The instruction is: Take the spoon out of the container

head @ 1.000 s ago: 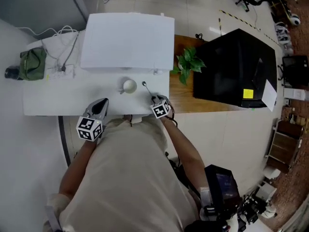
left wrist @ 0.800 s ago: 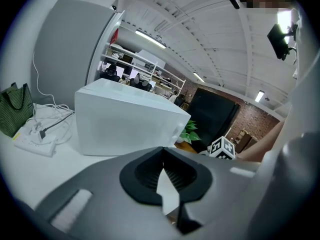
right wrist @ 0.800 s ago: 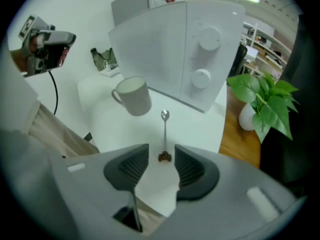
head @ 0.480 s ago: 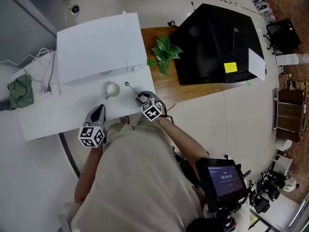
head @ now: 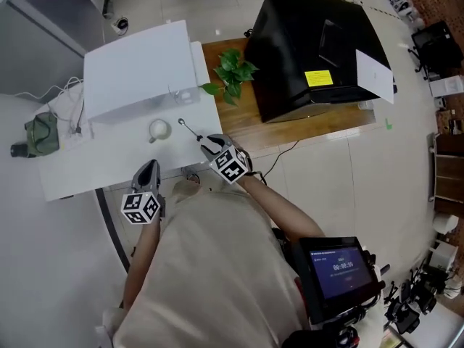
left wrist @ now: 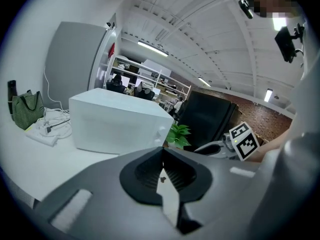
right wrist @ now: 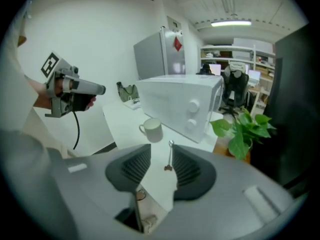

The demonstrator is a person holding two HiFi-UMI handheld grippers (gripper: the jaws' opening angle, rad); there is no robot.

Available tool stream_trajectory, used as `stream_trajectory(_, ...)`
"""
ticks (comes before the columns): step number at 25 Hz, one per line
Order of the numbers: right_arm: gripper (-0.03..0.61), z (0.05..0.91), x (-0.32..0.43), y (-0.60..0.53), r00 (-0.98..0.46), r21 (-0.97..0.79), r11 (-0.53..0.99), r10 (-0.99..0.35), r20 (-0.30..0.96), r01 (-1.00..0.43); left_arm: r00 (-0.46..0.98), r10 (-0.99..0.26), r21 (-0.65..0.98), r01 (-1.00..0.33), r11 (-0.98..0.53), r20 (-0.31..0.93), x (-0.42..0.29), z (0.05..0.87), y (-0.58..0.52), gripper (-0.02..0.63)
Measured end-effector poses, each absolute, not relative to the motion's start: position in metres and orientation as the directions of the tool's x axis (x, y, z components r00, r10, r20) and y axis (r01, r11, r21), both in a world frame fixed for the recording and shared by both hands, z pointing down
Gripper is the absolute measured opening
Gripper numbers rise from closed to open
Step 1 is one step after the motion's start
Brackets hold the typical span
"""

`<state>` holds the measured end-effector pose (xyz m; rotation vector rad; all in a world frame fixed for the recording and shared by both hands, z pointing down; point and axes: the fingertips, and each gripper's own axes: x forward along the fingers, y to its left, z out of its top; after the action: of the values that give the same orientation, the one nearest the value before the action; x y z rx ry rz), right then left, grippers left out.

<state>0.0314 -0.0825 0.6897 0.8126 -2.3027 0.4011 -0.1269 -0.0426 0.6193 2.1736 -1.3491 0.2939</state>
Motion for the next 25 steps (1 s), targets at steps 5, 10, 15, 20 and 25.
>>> stream_trajectory(5,0.129,0.664,0.055,-0.041,-0.668,-0.075,0.822,-0.402,0.626,-0.564,0.416,-0.800,0.306,-0.902,-0.304,0.433,-0.095,0.598,-0.005,-0.011)
stream_trajectory(10,0.129,0.659,0.078,0.001,-0.747,-0.139,0.860,-0.333,0.576,-0.491,0.340,-0.838,0.343,-0.918,-0.198,0.427,-0.074,0.602,0.058,-0.011)
stream_trajectory(15,0.129,0.633,0.092,0.035,-0.847,-0.294,0.843,-0.300,0.438,-0.450,0.314,-0.819,0.334,-0.929,-0.160,0.480,-0.065,0.617,0.110,-0.011)
stream_trajectory(20,0.129,0.605,0.106,0.046,-0.876,-0.341,0.830,-0.318,0.362,-0.442,0.302,-0.830,0.315,-0.935,-0.162,0.469,-0.063,0.608,0.119,-0.011)
stream_trajectory(25,0.120,0.583,0.114,0.050,-0.866,-0.347,0.804,-0.382,0.322,-0.484,0.335,-0.828,0.308,-0.928,-0.209,0.449,-0.063,0.600,0.112,-0.011)
